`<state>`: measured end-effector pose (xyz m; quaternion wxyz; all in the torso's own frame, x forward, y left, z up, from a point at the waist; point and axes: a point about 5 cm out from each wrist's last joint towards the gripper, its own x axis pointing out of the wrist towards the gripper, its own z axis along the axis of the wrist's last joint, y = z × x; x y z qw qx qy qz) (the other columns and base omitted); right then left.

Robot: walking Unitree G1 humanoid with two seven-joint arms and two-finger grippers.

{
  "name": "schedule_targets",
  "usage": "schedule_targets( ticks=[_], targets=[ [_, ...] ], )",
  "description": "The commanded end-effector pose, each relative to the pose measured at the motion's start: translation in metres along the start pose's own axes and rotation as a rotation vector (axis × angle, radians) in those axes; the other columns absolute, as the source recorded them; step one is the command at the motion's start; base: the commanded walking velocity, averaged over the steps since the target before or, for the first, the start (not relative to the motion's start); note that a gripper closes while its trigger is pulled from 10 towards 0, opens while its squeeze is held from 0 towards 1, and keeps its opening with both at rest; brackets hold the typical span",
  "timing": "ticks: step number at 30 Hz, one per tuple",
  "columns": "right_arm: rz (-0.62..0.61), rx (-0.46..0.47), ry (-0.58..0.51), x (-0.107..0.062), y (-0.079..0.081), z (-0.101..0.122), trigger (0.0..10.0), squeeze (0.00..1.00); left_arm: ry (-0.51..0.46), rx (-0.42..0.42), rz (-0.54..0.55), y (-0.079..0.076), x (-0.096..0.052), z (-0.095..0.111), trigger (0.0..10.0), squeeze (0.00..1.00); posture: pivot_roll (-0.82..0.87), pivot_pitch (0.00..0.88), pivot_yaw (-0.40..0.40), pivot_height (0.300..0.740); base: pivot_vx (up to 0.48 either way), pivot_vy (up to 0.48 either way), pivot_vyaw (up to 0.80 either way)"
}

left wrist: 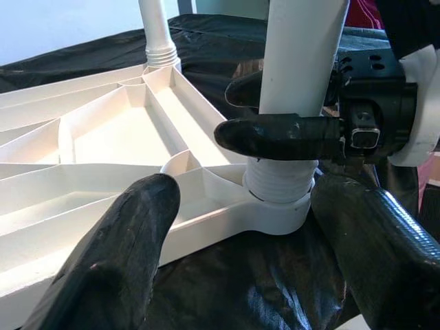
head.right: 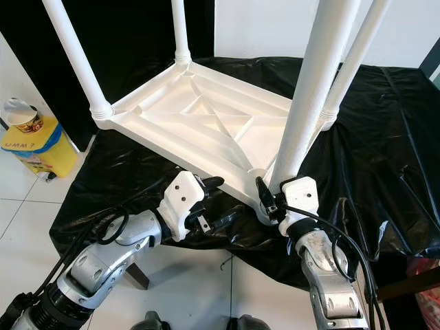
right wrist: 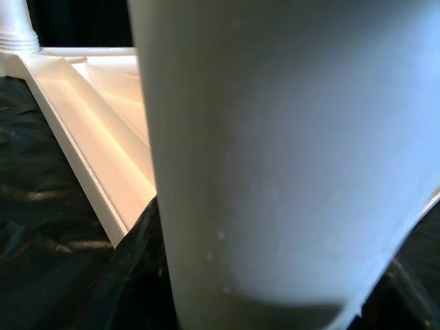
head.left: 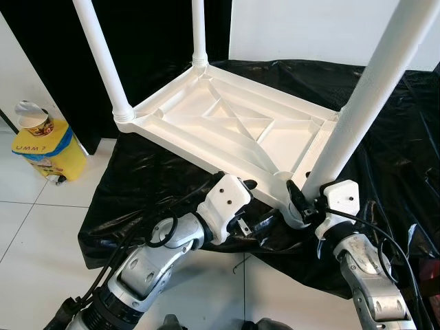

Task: Building children table

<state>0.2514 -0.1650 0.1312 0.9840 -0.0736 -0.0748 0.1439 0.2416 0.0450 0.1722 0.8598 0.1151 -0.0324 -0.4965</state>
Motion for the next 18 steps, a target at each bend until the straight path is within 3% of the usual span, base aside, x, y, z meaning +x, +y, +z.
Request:
schedule_targets(
  ticks=[1, 18],
  targets=[
    [0.005, 0.023, 0.091, -0.005, 0.001, -0.018, 10.0, 0.00, 0.006, 0.005, -0.123, -0.007, 0.001, 0.001, 10.0, 0.00, 0.02, 0.078, -0.056, 0.740, 0.000, 0.000, 0.00],
    [0.134, -0.021, 0.137, 0.013, -0.003, -0.041, 10.0, 0.00, -0.010, 0.014, -0.104, -0.002, 0.002, 0.006, 10.0, 0.00, 0.02, 0.056, -0.048, 0.740, 0.000, 0.000, 0.00]
  ],
)
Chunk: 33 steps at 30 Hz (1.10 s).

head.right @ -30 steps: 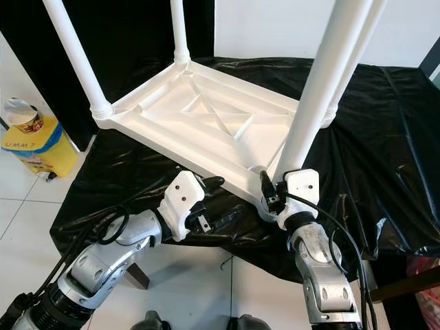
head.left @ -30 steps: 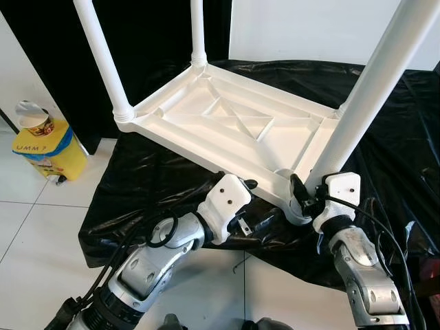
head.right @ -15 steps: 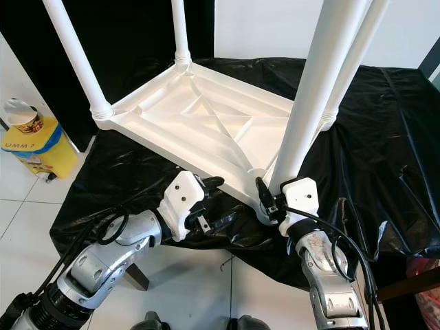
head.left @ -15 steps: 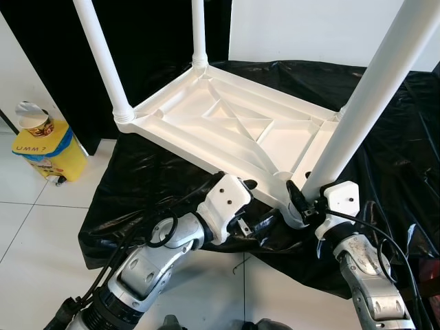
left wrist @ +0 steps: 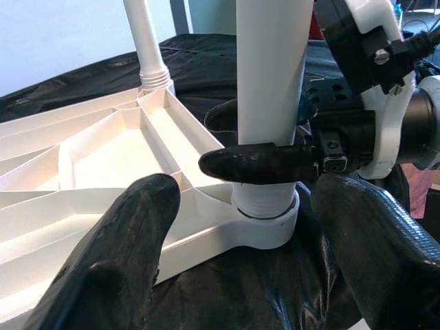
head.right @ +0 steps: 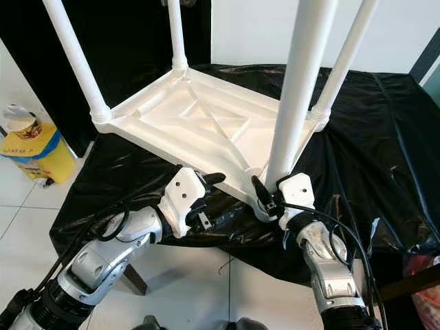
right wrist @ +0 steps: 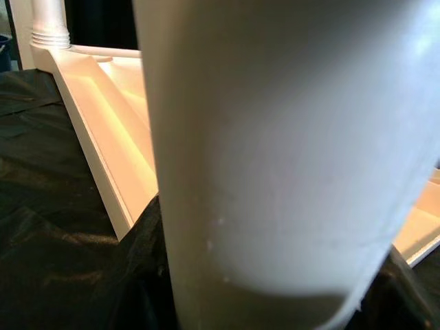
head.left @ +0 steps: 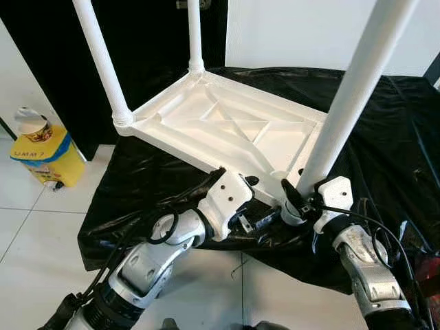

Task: Building children table

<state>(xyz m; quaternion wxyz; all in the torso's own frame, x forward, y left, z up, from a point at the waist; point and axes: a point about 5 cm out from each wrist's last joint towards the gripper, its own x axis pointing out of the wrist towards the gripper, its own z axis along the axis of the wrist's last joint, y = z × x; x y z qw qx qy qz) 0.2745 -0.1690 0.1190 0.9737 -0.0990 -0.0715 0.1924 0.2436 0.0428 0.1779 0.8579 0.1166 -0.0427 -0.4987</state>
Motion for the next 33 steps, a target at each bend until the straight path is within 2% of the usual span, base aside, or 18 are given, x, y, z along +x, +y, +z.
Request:
schedule_targets(
  ticks=[1, 5, 7, 8, 10, 15, 17, 22, 26, 27, 33],
  targets=[
    [0.043, 0.056, 0.137, -0.004, 0.007, -0.027, 10.0, 0.00, 0.005, 0.003, -0.098, -0.003, -0.001, 0.001, 10.0, 0.00, 0.03, 0.057, -0.049, 0.740, 0.000, 0.000, 0.00],
    [0.032, 0.170, 0.151, -0.003, 0.009, -0.027, 10.0, 0.00, 0.005, 0.007, -0.091, -0.002, -0.002, 0.002, 10.0, 0.00, 0.04, 0.057, -0.051, 0.740, 0.000, 0.000, 0.00],
    [0.032, 0.170, 0.151, -0.003, 0.009, -0.027, 10.0, 0.00, 0.005, 0.007, -0.091, -0.002, -0.002, 0.002, 10.0, 0.00, 0.04, 0.057, -0.051, 0.740, 0.000, 0.000, 0.00],
    [0.008, 0.221, 0.161, -0.003, 0.008, -0.027, 10.0, 0.00, 0.006, 0.008, -0.088, -0.001, -0.004, 0.002, 10.0, 0.00, 0.04, 0.060, -0.049, 0.740, 0.000, 0.000, 0.00],
    [-0.031, 0.243, 0.189, -0.004, 0.005, -0.029, 10.0, 0.00, 0.008, 0.009, -0.082, 0.000, -0.005, 0.002, 10.0, 0.00, 0.04, 0.062, -0.047, 0.740, 0.000, 0.000, 0.00],
    [-0.053, 0.233, 0.194, -0.005, 0.003, -0.030, 10.0, 0.00, 0.009, 0.010, -0.081, 0.000, -0.006, 0.003, 10.0, 0.00, 0.03, 0.066, -0.044, 0.740, 0.000, 0.000, 0.00],
    [-0.105, 0.303, 0.217, -0.004, 0.001, -0.034, 10.0, 0.00, 0.010, 0.013, -0.084, 0.001, -0.005, 0.003, 10.0, 0.00, 0.02, 0.070, -0.037, 0.740, 0.000, 0.000, 0.00],
    [-0.130, 0.259, 0.209, -0.006, 0.000, -0.034, 10.0, 0.00, 0.010, 0.013, -0.086, 0.001, -0.005, 0.003, 10.0, 0.00, 0.02, 0.073, -0.034, 0.740, 0.000, 0.000, 0.00],
    [-0.102, 0.214, 0.141, -0.011, 0.004, -0.028, 10.0, 0.00, 0.008, 0.013, -0.085, 0.001, -0.004, 0.004, 10.0, 0.00, 0.02, 0.074, -0.033, 0.740, 0.000, 0.000, 0.00],
    [-0.085, 0.210, 0.086, -0.017, 0.008, -0.027, 10.0, 0.00, 0.006, 0.013, -0.083, 0.002, -0.004, 0.005, 10.0, 0.00, 0.02, 0.078, -0.030, 0.740, 0.000, 0.000, 0.00],
    [-0.052, 0.166, 0.055, -0.024, 0.015, -0.031, 10.0, 0.00, 0.006, 0.013, -0.080, 0.003, -0.005, 0.005, 10.0, 0.00, 0.02, 0.083, -0.024, 0.740, 0.000, 0.000, 0.00]
  ],
)
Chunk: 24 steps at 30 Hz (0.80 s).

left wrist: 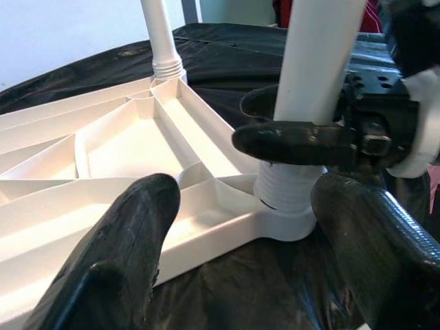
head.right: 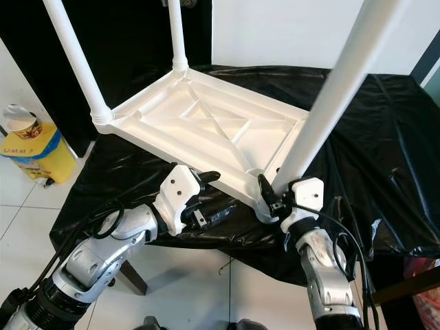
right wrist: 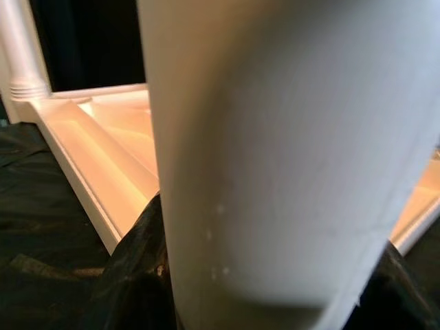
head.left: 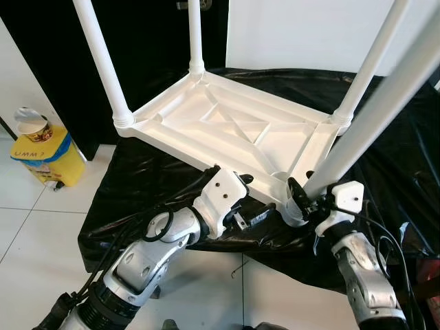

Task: Building children table

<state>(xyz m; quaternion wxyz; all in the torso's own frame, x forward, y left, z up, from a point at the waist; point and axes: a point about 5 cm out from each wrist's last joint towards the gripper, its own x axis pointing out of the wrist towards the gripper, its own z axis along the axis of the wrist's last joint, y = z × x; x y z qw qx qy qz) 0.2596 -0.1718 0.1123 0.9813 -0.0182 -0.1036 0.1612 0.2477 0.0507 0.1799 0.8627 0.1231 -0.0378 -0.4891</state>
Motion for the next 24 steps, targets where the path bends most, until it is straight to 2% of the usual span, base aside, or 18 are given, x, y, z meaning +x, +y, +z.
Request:
schedule_targets(
  ticks=[1, 11, 17, 22, 24],
  targets=[
    [0.018, 0.019, 0.144, -0.0112, 0.0062, -0.0274, 10.0, 0.00, -0.012, 0.008, -0.099, -0.0048, -0.0005, 0.0055, 10.0, 0.00, 0.02, 0.083, -0.024, 0.740, 0.000, 0.000, 0.00],
    [0.048, -0.014, 0.164, -0.0116, 0.0120, -0.0310, 10.0, 0.00, -0.013, 0.009, -0.098, -0.0036, -0.0018, 0.0067, 10.0, 0.00, 0.02, 0.088, -0.016, 0.740, 0.000, 0.000, 0.00],
    [0.113, -0.061, 0.274, -0.0060, 0.0138, -0.0348, 10.0, 0.00, -0.015, 0.010, -0.101, -0.0031, -0.0016, 0.0079, 10.0, 0.00, 0.02, 0.090, -0.018, 0.740, 0.000, 0.000, 0.00],
    [0.117, -0.103, 0.257, -0.0042, 0.0143, -0.0320, 10.0, 0.00, -0.019, 0.007, -0.101, -0.0036, -0.0010, 0.0085, 10.0, 0.00, 0.02, 0.089, -0.019, 0.740, 0.000, 0.000, 0.00],
    [0.076, -0.053, 0.250, -0.0052, 0.0136, -0.0329, 10.0, 0.00, -0.019, 0.007, -0.102, -0.0037, -0.0011, 0.0089, 10.0, 0.00, 0.02, 0.090, -0.019, 0.740, 0.000, 0.000, 0.00]
  ],
)
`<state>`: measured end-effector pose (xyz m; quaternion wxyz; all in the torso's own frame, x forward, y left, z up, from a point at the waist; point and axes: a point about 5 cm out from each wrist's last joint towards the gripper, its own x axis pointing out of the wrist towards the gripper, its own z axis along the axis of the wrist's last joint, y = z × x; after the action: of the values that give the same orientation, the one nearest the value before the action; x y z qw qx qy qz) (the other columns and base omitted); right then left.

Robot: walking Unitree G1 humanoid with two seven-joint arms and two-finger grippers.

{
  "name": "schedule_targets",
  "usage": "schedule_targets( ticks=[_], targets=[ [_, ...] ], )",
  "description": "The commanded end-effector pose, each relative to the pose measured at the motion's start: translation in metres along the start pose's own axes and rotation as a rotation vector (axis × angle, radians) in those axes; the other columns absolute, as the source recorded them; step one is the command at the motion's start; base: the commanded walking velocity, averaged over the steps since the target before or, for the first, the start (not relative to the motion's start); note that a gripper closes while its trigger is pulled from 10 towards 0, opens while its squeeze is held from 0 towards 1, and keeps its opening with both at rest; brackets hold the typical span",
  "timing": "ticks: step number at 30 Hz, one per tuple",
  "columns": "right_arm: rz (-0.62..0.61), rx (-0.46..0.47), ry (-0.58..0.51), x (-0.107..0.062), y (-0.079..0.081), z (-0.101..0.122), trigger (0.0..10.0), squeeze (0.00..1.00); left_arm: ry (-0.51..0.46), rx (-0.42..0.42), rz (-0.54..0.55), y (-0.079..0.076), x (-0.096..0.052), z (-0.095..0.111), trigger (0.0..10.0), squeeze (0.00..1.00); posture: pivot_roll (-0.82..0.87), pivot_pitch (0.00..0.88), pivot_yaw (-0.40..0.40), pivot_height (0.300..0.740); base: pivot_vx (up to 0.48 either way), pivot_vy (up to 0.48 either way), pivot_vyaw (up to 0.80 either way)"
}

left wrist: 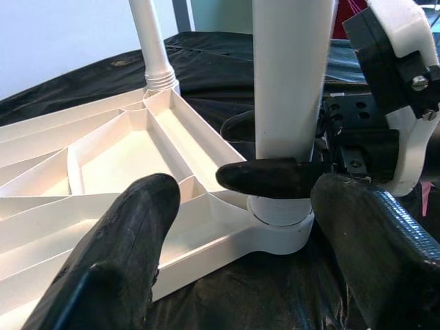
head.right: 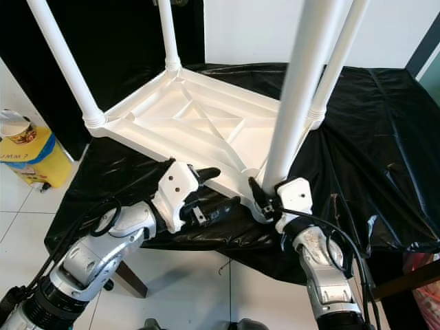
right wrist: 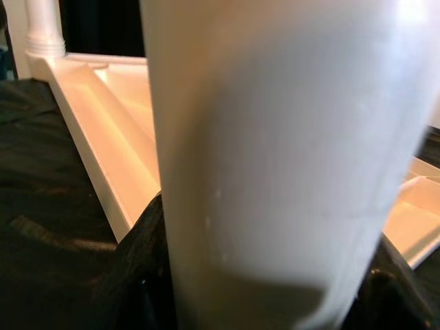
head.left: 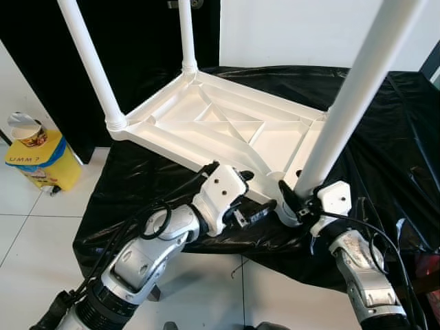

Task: Building children table

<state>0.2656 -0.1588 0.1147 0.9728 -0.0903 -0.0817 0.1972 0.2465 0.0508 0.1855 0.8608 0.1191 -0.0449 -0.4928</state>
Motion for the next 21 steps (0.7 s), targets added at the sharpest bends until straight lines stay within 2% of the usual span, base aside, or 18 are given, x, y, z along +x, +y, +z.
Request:
schedule_targets(
  ticks=[1, 3, 4, 5, 15, 17, 21],
  targets=[
    [0.001, 0.082, 0.184, -0.0127, 0.0089, -0.0341, 10.0, 0.00, -0.002, 0.006, -0.096, -0.0041, 0.0001, 0.0033, 10.0, 0.00, 0.02, 0.090, -0.019, 0.740, 0.000, 0.000, 0.00],
    [-0.013, 0.103, 0.187, -0.0132, 0.0087, -0.0347, 10.0, 0.00, -0.002, 0.006, -0.096, -0.0042, 0.0000, 0.0034, 10.0, 0.00, 0.02, 0.090, -0.019, 0.740, 0.000, 0.000, 0.00],
    [-0.059, 0.175, 0.182, -0.0134, 0.0072, -0.0341, 10.0, 0.00, -0.002, 0.008, -0.095, -0.0036, -0.0005, 0.0037, 10.0, 0.00, 0.02, 0.090, -0.016, 0.740, 0.000, 0.000, 0.00],
    [-0.072, 0.194, 0.179, -0.0134, 0.0066, -0.0335, 10.0, 0.00, -0.001, 0.009, -0.094, -0.0034, -0.0008, 0.0039, 10.0, 0.00, 0.02, 0.090, -0.016, 0.740, 0.000, 0.000, 0.00],
    [-0.097, 0.205, 0.148, -0.0152, 0.0073, -0.0318, 10.0, 0.00, -0.002, 0.013, -0.097, -0.0020, -0.0006, 0.0047, 10.0, 0.00, 0.02, 0.087, -0.011, 0.740, 0.000, 0.000, 0.00],
    [-0.127, 0.251, 0.112, -0.0183, 0.0079, -0.0315, 10.0, 0.00, -0.003, 0.016, -0.097, -0.0013, -0.0005, 0.0052, 10.0, 0.00, 0.02, 0.083, -0.012, 0.740, 0.000, 0.000, 0.00],
    [-0.165, 0.314, 0.112, -0.0222, 0.0086, -0.0352, 10.0, 0.00, -0.005, 0.017, -0.096, -0.0010, -0.0002, 0.0060, 10.0, 0.00, 0.02, 0.083, -0.010, 0.740, 0.000, 0.000, 0.00]
  ],
)
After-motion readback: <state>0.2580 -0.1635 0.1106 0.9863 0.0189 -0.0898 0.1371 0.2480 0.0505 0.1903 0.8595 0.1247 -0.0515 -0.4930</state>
